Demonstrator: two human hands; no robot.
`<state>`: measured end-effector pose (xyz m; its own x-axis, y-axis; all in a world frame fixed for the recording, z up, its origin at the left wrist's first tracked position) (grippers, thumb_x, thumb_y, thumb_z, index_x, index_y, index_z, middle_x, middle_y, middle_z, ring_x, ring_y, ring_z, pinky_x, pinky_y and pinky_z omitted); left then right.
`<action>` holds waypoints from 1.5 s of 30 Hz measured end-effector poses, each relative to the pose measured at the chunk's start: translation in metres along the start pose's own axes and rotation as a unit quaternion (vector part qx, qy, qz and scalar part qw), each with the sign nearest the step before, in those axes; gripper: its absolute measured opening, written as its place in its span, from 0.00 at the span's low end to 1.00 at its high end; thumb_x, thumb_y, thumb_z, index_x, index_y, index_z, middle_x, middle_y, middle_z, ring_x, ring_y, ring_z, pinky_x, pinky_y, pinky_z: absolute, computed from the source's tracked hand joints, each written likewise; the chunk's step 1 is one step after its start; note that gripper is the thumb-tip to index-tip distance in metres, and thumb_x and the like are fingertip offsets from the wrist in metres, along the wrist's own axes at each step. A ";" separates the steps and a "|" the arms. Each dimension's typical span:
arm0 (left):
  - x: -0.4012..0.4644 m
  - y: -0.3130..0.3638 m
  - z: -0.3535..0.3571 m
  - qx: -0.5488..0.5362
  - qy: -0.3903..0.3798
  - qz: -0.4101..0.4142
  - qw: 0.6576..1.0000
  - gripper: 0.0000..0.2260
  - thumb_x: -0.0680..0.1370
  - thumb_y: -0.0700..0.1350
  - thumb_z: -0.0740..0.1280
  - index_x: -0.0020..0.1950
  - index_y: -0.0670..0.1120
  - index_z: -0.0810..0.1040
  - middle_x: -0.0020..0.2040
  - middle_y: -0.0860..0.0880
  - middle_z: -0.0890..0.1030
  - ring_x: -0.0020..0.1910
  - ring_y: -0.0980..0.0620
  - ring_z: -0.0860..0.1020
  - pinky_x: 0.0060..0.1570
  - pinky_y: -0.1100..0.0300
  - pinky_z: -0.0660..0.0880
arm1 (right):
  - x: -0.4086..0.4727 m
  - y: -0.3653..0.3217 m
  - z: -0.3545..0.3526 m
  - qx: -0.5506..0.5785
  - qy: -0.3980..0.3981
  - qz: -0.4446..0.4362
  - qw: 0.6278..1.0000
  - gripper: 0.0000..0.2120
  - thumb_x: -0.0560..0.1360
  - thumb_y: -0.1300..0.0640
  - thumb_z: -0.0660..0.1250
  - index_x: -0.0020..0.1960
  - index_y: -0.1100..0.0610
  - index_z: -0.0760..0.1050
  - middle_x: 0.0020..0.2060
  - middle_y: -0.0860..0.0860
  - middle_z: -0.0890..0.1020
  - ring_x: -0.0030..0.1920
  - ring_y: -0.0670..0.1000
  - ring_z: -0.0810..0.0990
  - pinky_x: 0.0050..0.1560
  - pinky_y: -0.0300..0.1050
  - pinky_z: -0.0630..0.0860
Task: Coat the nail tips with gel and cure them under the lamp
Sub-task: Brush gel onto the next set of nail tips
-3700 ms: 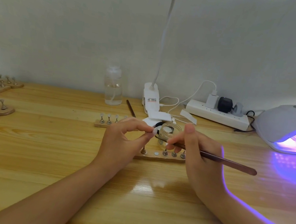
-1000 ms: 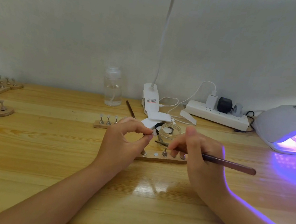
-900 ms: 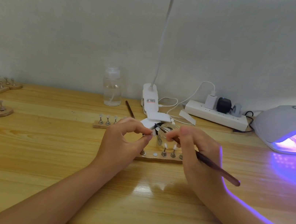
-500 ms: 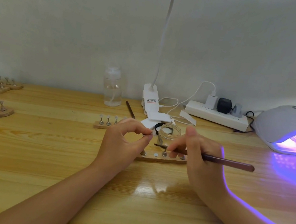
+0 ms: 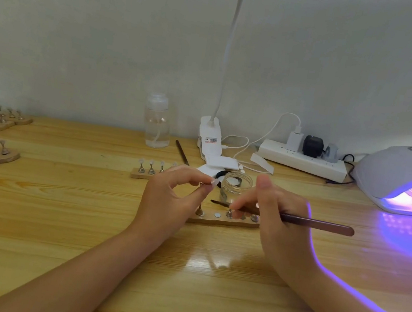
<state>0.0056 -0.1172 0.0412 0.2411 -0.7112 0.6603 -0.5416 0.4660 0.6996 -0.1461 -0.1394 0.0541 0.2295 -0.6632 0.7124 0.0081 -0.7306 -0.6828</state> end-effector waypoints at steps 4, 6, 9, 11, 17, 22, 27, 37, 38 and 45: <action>0.000 0.000 -0.002 -0.006 0.014 0.003 1.000 0.08 0.68 0.38 0.73 0.41 0.51 0.81 0.40 0.55 0.80 0.42 0.61 0.77 0.46 0.73 0.70 | 0.001 -0.001 -0.006 0.016 0.023 -0.002 1.000 0.20 0.76 0.48 0.53 0.34 0.52 0.78 0.29 0.50 0.81 0.33 0.45 0.79 0.37 0.36 0.74; 0.000 0.001 -0.004 -0.002 0.023 0.002 1.000 0.09 0.68 0.39 0.72 0.41 0.53 0.81 0.40 0.55 0.78 0.41 0.62 0.76 0.46 0.74 0.69 | 0.001 -0.001 -0.008 0.006 0.030 -0.005 1.000 0.18 0.76 0.48 0.53 0.37 0.50 0.78 0.31 0.47 0.81 0.37 0.44 0.81 0.41 0.37 0.75; -0.001 0.004 -0.003 0.002 0.016 0.016 1.000 0.09 0.68 0.38 0.72 0.43 0.51 0.81 0.40 0.55 0.79 0.41 0.64 0.76 0.45 0.75 0.69 | 0.002 -0.001 -0.008 -0.012 0.029 0.001 1.000 0.16 0.76 0.47 0.53 0.39 0.47 0.78 0.33 0.45 0.82 0.40 0.42 0.80 0.44 0.36 0.75; -0.001 0.005 -0.002 0.003 0.011 0.021 1.000 0.10 0.68 0.37 0.72 0.44 0.50 0.81 0.40 0.57 0.81 0.42 0.64 0.77 0.46 0.74 0.70 | 0.002 -0.002 -0.007 -0.014 0.024 -0.003 1.000 0.16 0.76 0.48 0.53 0.39 0.48 0.78 0.33 0.43 0.81 0.38 0.39 0.79 0.42 0.30 0.72; -0.002 -0.003 -0.004 -0.022 0.014 -0.019 0.999 0.12 0.68 0.37 0.72 0.40 0.56 0.80 0.34 0.66 0.80 0.39 0.66 0.79 0.43 0.76 0.70 | 0.004 -0.003 -0.010 -0.004 0.026 -0.006 1.000 0.16 0.76 0.48 0.53 0.39 0.49 0.78 0.32 0.44 0.81 0.37 0.39 0.78 0.40 0.28 0.70; 0.000 0.000 0.001 -0.019 -0.006 0.004 1.000 0.12 0.70 0.37 0.71 0.41 0.56 0.79 0.38 0.64 0.80 0.45 0.66 0.78 0.47 0.76 0.69 | 0.003 -0.002 -0.002 0.002 0.005 0.005 1.000 0.16 0.75 0.47 0.54 0.39 0.49 0.78 0.33 0.44 0.81 0.37 0.39 0.79 0.41 0.29 0.72; 0.001 -0.004 0.004 -0.028 -0.020 0.002 0.999 0.09 0.70 0.38 0.71 0.43 0.53 0.81 0.42 0.56 0.82 0.44 0.63 0.78 0.48 0.74 0.70 | 0.002 0.003 0.001 0.008 -0.011 0.035 0.999 0.15 0.76 0.49 0.59 0.37 0.51 0.79 0.31 0.46 0.81 0.34 0.38 0.78 0.37 0.28 0.70; 0.002 -0.007 0.003 -0.041 -0.012 -0.010 0.999 0.12 0.69 0.36 0.71 0.42 0.53 0.80 0.41 0.57 0.81 0.43 0.65 0.78 0.47 0.75 0.70 | 0.002 0.003 0.000 0.026 -0.006 0.041 0.999 0.16 0.75 0.47 0.60 0.35 0.52 0.79 0.28 0.47 0.81 0.31 0.40 0.77 0.33 0.28 0.70; 0.002 -0.006 0.002 -0.038 -0.007 -0.010 0.999 0.11 0.69 0.37 0.71 0.41 0.54 0.80 0.41 0.58 0.81 0.43 0.65 0.78 0.47 0.75 0.70 | 0.001 0.003 0.000 0.036 -0.005 0.042 0.998 0.17 0.75 0.46 0.60 0.34 0.52 0.79 0.28 0.48 0.81 0.30 0.40 0.77 0.33 0.29 0.70; 0.001 -0.010 -0.001 -0.043 0.014 -0.030 0.999 0.11 0.69 0.38 0.71 0.41 0.55 0.80 0.37 0.64 0.80 0.44 0.66 0.79 0.45 0.75 0.71 | 0.002 0.000 0.005 -0.020 -0.030 0.023 0.999 0.14 0.75 0.46 0.59 0.36 0.49 0.78 0.32 0.48 0.81 0.36 0.43 0.79 0.39 0.38 0.76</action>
<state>0.0123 -0.1217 0.0347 0.2935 -0.7251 0.6229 -0.4543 0.4675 0.7583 -0.1406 -0.1401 0.0548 0.2872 -0.6859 0.6687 -0.0421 -0.7064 -0.7065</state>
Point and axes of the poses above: each hand's wrist, its own x-axis towards the middle knuckle, its own z-axis out of the palm, y = z × x, the point moved 10 cm from there along x, towards the middle knuckle
